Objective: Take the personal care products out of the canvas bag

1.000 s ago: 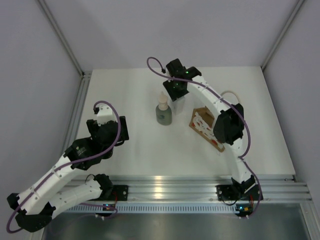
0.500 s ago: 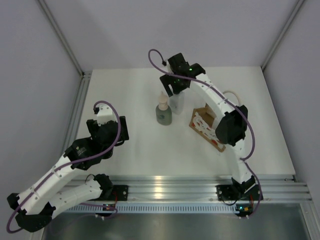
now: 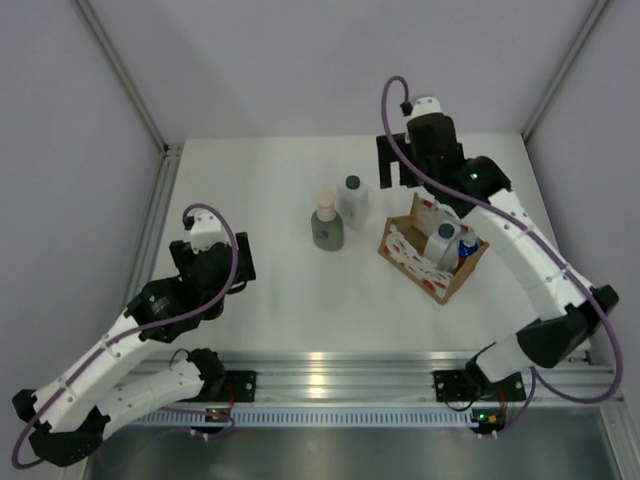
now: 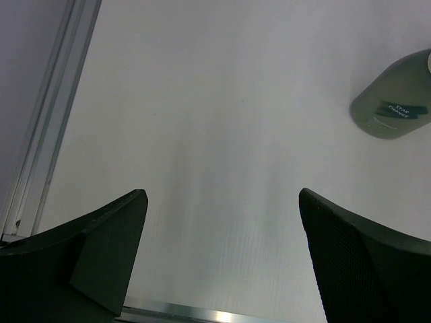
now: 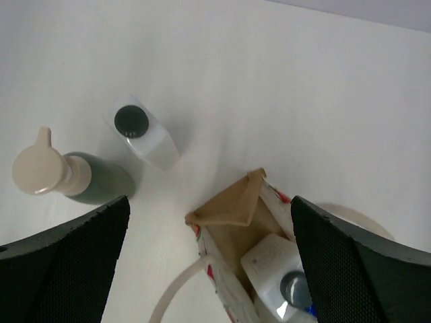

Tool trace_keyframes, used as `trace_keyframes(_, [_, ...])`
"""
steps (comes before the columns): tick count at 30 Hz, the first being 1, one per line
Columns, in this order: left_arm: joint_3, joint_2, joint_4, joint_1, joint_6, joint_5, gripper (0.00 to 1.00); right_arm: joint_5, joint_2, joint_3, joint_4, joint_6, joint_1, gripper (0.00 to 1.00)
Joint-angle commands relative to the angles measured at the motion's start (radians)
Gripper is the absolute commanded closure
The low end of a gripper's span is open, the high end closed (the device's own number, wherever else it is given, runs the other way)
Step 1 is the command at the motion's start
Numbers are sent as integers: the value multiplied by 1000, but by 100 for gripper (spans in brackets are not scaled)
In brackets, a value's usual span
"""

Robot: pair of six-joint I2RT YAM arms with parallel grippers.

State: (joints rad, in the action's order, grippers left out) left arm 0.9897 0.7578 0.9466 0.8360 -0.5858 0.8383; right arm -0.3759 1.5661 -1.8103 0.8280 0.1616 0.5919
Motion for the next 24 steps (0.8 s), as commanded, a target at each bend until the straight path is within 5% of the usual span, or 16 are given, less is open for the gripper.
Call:
trace_keyframes(1, [-6, -18, -8, 0, -17, 36, 2, -17, -156, 158, -118, 117, -6, 0])
trace_keyframes(11, [-5, -23, -9, 0, -16, 13, 2, -221, -419, 563, -107, 461, -4, 17])
trace_keyframes(24, [-8, -14, -19, 0, -5, -19, 2, -233, -478, 582, 22, 398, -7, 32])
